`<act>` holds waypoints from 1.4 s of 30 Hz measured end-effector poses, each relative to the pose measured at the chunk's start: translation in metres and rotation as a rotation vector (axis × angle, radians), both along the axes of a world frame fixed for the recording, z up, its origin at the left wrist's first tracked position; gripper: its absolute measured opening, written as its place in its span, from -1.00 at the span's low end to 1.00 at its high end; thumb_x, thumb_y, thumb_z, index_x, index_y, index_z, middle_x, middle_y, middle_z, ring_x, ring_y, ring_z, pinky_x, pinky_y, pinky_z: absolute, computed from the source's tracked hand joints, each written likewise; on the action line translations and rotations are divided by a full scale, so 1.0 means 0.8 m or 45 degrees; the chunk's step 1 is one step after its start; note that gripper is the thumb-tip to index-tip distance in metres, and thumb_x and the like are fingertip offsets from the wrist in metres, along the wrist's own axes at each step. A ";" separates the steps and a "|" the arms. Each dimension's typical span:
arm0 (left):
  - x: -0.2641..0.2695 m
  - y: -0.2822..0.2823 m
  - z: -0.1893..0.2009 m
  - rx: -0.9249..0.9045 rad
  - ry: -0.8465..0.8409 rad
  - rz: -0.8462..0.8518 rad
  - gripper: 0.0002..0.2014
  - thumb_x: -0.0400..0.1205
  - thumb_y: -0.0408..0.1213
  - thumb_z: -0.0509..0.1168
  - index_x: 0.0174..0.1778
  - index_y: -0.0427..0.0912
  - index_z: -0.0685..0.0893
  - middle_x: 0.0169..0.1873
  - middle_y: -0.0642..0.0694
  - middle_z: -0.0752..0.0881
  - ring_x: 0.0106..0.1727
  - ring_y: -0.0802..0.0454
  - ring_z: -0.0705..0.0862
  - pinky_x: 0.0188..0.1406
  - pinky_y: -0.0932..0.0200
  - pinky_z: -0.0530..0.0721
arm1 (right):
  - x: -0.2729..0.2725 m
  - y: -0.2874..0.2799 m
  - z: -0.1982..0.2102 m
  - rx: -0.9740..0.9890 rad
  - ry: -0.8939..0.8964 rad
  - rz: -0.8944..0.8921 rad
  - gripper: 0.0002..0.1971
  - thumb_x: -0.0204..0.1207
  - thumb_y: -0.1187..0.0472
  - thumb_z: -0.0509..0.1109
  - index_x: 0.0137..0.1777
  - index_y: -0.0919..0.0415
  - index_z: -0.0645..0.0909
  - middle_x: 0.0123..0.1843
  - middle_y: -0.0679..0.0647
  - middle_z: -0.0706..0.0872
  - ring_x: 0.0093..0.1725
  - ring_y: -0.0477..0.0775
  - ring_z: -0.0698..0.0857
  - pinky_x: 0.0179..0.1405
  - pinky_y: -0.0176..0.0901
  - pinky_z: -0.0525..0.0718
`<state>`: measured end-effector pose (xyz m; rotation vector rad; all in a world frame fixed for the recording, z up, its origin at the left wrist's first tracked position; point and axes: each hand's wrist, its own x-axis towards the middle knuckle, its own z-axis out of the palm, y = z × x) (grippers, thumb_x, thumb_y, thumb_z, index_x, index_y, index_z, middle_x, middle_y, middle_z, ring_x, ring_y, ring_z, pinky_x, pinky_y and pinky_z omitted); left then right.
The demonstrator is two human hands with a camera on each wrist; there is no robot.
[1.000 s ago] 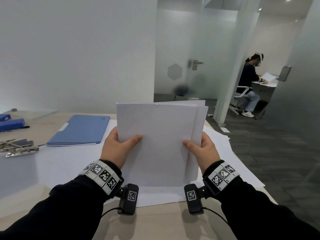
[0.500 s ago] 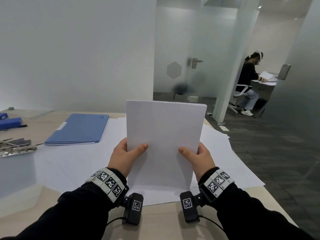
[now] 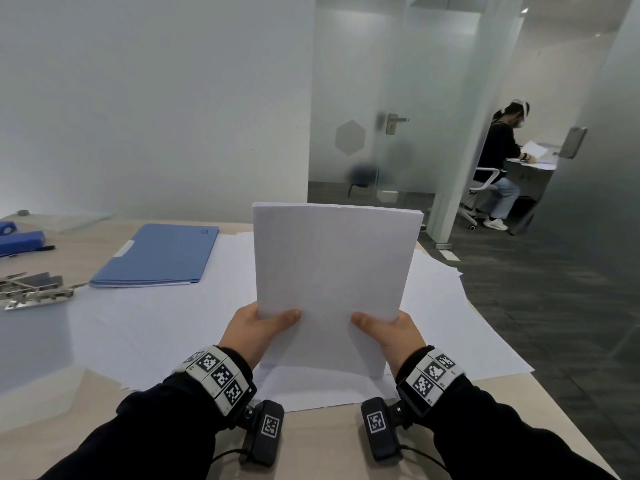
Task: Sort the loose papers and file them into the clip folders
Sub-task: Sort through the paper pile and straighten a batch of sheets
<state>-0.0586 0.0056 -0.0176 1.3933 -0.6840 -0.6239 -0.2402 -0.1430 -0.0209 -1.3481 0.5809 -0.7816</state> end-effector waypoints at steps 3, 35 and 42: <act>0.001 -0.001 0.004 -0.008 -0.031 0.025 -0.64 0.37 -0.15 0.61 0.07 -0.11 0.82 -0.04 -0.03 0.87 0.00 -0.03 0.84 0.20 -0.13 0.74 | 0.002 0.000 0.006 -0.002 0.009 -0.029 -0.72 0.37 0.24 0.63 0.08 0.23 0.78 -0.01 0.18 0.86 0.00 0.23 0.83 0.14 0.14 0.74; 0.059 0.106 0.002 0.217 0.056 0.208 -0.65 0.51 0.04 0.43 0.11 -0.10 0.72 0.01 -0.11 0.84 0.08 -0.17 0.80 0.26 -0.25 0.68 | 0.082 0.069 0.013 -0.226 0.321 0.107 -0.88 0.57 0.15 0.46 0.02 0.16 0.74 -0.16 -0.01 0.87 -0.17 -0.03 0.84 -0.27 -0.31 0.71; 0.117 0.221 -0.005 0.317 0.037 0.631 -0.85 0.67 -0.11 0.33 0.03 -0.06 0.74 -0.04 -0.02 0.82 0.04 -0.02 0.75 -0.11 0.06 0.64 | 0.174 0.111 0.000 -0.048 0.318 0.075 -0.82 0.49 0.14 0.54 -0.03 0.23 0.71 -0.07 0.13 0.85 -0.05 0.21 0.81 0.14 0.11 0.73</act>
